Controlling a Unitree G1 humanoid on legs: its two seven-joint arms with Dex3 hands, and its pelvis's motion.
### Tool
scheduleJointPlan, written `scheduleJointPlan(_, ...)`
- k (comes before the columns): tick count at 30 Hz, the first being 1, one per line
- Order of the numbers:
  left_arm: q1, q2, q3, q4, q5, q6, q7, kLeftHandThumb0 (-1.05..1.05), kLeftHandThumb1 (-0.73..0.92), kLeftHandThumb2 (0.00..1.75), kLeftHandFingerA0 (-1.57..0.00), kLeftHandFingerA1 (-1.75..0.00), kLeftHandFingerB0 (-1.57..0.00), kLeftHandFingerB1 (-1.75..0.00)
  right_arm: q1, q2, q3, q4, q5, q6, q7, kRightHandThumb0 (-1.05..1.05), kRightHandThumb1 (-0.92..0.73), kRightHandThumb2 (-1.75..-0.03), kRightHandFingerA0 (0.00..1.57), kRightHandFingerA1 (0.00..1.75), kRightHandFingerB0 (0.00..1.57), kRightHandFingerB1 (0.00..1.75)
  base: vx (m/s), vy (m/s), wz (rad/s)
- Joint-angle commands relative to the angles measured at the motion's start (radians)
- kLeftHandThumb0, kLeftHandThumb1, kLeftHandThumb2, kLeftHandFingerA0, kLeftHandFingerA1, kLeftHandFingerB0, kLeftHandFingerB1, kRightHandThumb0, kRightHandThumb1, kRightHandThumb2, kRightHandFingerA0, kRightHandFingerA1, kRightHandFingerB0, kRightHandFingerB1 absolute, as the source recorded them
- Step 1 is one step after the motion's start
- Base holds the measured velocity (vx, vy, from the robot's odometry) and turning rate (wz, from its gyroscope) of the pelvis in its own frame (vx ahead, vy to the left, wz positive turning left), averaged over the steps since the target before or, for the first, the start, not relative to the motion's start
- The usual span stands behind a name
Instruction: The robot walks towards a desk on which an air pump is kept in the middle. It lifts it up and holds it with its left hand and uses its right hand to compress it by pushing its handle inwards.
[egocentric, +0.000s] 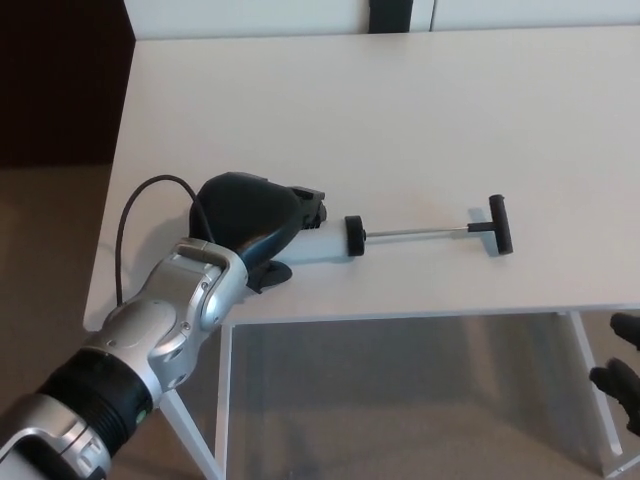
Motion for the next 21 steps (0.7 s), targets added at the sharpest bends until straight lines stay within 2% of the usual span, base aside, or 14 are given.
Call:
scheduleJointPlan(1, 0.019, 0.102, 0.081, 0.012, -0.041, -0.149, 0.096, -0.22, 0.86, 0.62, -0.68, -1.75, -0.71, -1.17, 0.549, 0.039, -0.074, -0.660, 0.187, -0.009, 0.102, -0.52, -0.72, -0.61, 0.40, 0.40, 0.32, 0.34, 0.00, 0.000, 0.00)
scheduleJointPlan(2, 0.019, 0.102, 0.081, 0.012, -0.041, -0.149, 0.096, -0.22, 0.86, 0.62, -0.68, -1.75, -0.71, -1.17, 0.549, 0.039, -0.074, -0.660, 0.187, -0.009, 0.102, -0.52, -0.72, -0.61, 0.40, 0.40, 0.32, 0.34, 0.00, 0.000, 0.00)
scheduleJointPlan(3, 0.001, 0.122, 0.085, 0.028, -0.038, -0.164, 0.093, -0.22, 0.85, 0.62, -0.67, -1.75, -0.67, -1.24, 0.685, 0.057, -0.092, -0.797, 0.210, -0.011, 0.103, -0.57, -0.56, -0.97, 0.39, 0.56, 0.24, 0.47, 0.00, 0.000, 0.00)
scheduleJointPlan(4, -0.006, 0.129, 0.087, 0.034, -0.038, -0.169, 0.088, -0.22, 0.85, 0.62, -0.67, -1.75, -0.67, -1.24, 0.743, 0.064, -0.098, -0.863, 0.215, -0.004, 0.098, -0.57, -0.56, -0.97, 0.39, 0.56, 0.24, 0.47, 0.00, 0.000, 0.00)
scheduleJointPlan(5, -0.010, 0.132, 0.087, 0.040, -0.037, -0.170, 0.087, -0.20, 0.84, 0.62, -0.66, -1.75, -0.69, -1.22, 0.796, 0.070, -0.103, -0.918, 0.218, -0.005, 0.097, -0.64, -0.69, -0.65, 0.44, 0.40, 0.35, 0.35, 0.00, 0.000, 0.00)
scheduleJointPlan(7, -0.013, 0.134, 0.087, 0.044, -0.035, -0.170, 0.088, -0.20, 0.84, 0.62, -0.66, -1.75, -0.69, -1.22, 0.829, 0.074, -0.106, -0.952, 0.220, -0.007, 0.096, -0.64, -0.69, -0.65, 0.44, 0.40, 0.35, 0.35, 0.00, 0.000, 0.00)
scheduleJointPlan(8, -0.019, 0.141, 0.087, 0.055, -0.034, -0.191, 0.099, -0.17, 0.84, 0.62, -0.69, -1.75, -0.56, -1.42, 0.936, 0.113, -0.119, -1.042, 0.215, -0.078, 0.104, -0.54, -0.58, -0.99, 0.51, 0.59, 0.29, 0.49, 0.00, 0.000, 0.00)
scheduleJointPlan(11, -0.024, 0.141, 0.087, 0.063, -0.036, -0.197, 0.094, -0.19, 0.84, 0.64, -0.68, -1.75, -0.67, -1.16, 1.006, 0.146, -0.136, -1.104, 0.217, -0.180, 0.124, -0.57, -0.76, -0.63, 0.62, 0.43, 0.52, 0.39, 0.00, 0.000, 0.00)
scheduleJointPlan(12, -0.025, 0.140, 0.091, 0.060, -0.040, -0.195, 0.085, -0.21, 0.85, 0.64, -0.72, -1.75, -0.82, -0.84, 0.988, 0.180, -0.145, -1.113, 0.246, -0.298, 0.139, -0.54, -0.76, -0.63, 0.65, 0.46, 0.58, 0.43, 0.00, 0.000, 0.00)
scheduleJointPlan(15, -0.025, 0.139, 0.096, 0.056, -0.045, -0.194, 0.076, -0.21, 0.85, 0.64, -0.72, -1.75, -0.82, -0.84, 0.963, 0.219, -0.152, -1.121, 0.282, -0.427, 0.154, -0.54, -0.76, -0.63, 0.65, 0.46, 0.58, 0.43, 0.00, 0.000, 0.00)
scheduleJointPlan(16, -0.023, 0.141, 0.095, 0.056, -0.041, -0.195, 0.083, -0.21, 0.83, 0.63, -0.71, -1.75, -0.67, -1.28, 0.924, 0.244, -0.166, -1.127, 0.283, -0.498, 0.136, -0.49, -0.63, -1.03, 0.54, 0.63, 0.38, 0.54, 0.00, 0.000, 0.00)
scheduleJointPlan(17, -0.022, 0.142, 0.094, 0.057, -0.036, -0.197, 0.089, -0.21, 0.83, 0.63, -0.71, -1.75, -0.67, -1.28, 0.901, 0.259, -0.175, -1.132, 0.278, -0.532, 0.121, -0.49, -0.63, -1.03, 0.54, 0.63, 0.38, 0.54, 0.00, 0.000, 0.00)
scheduleJointPlan(18, -0.022, 0.142, 0.092, 0.061, -0.034, -0.200, 0.092, -0.32, 0.66, 0.92, -1.02, -1.37, -0.68, -1.17, 0.825, 0.260, -0.202, -1.166, 0.276, -0.539, 0.066, -0.60, -0.81, -0.65, 0.37, 0.39, 0.35, 0.35, 0.00, 0.000, 0.00)
scheduleJointPlan(21, -0.021, 0.145, 0.093, 0.063, -0.036, -0.212, 0.088, -0.22, 0.83, 0.63, -0.73, -1.75, -0.82, -0.82, 0.637, 0.226, -0.244, -1.238, 0.268, -0.487, -0.053, -0.62, -0.81, -0.65, 0.22, 0.34, 0.25, 0.30, 0.00, 0.000, 0.00)
